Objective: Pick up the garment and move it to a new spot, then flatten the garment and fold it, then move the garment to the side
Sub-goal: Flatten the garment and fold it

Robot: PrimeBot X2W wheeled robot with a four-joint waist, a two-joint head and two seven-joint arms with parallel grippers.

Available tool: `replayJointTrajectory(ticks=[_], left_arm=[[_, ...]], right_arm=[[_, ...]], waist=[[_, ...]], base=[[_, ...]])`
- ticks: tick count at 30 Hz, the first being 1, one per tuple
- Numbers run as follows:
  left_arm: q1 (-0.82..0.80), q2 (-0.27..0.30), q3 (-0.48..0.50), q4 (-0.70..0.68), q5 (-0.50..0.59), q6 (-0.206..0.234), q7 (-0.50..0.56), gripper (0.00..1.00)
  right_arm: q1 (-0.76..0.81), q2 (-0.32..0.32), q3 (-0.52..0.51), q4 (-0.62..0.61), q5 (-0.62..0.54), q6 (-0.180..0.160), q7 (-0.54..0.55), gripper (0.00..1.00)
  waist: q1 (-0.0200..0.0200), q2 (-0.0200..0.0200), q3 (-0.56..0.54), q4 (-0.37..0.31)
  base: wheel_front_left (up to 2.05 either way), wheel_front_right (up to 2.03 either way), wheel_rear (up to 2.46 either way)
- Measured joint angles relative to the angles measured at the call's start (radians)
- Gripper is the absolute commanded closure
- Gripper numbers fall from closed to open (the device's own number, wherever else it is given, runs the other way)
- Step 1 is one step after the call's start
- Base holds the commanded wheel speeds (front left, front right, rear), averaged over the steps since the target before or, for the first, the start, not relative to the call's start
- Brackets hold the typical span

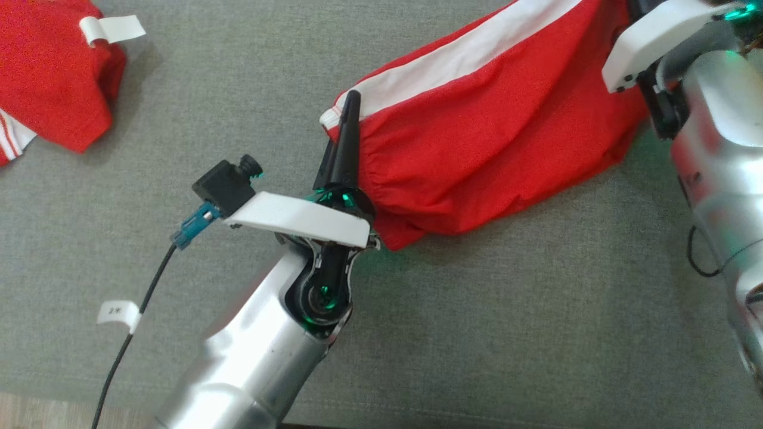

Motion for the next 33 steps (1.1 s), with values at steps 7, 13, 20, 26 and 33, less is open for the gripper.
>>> replayJointTrajectory(ticks=[7,13,20,26,33], left_arm=[[-0.012,-0.001,0.001,0.032,0.017,0.000,0.000,1.00],[-0.009,-0.002,0.036,0.063,0.052,0.000,0.000,0.00],[0.018,-0.004,0.101,0.101,0.123,0.000,0.000,0.00],[0.076,-0.005,0.135,0.113,0.167,0.000,0.000,0.00],[0.089,-0.003,0.091,0.113,0.165,0.000,0.000,0.00]], right_arm=[[-0.003,0.025,-0.021,0.029,-0.012,0.000,0.000,1.00],[-0.010,0.029,-0.037,0.063,-0.009,0.000,-0.002,0.00],[-0.003,0.028,-0.017,0.089,0.056,0.000,0.005,0.00],[0.088,0.014,0.040,0.079,0.160,0.000,0.118,0.00],[0.142,-0.044,0.107,0.009,0.258,0.000,0.156,0.00]], waist=[[0.0000,0.0000,0.003,-0.005],[-0.0001,0.0000,-0.008,-0.005],[-0.0001,0.0000,-0.030,-0.009],[-0.0001,0.0000,-0.050,-0.008],[-0.0002,0.0000,-0.051,-0.012]], base=[[0.00,0.00,0.00],[0.00,0.00,0.00],[0.00,0.00,0.00],[0.00,0.00,0.00],[0.00,0.00,0.00]])
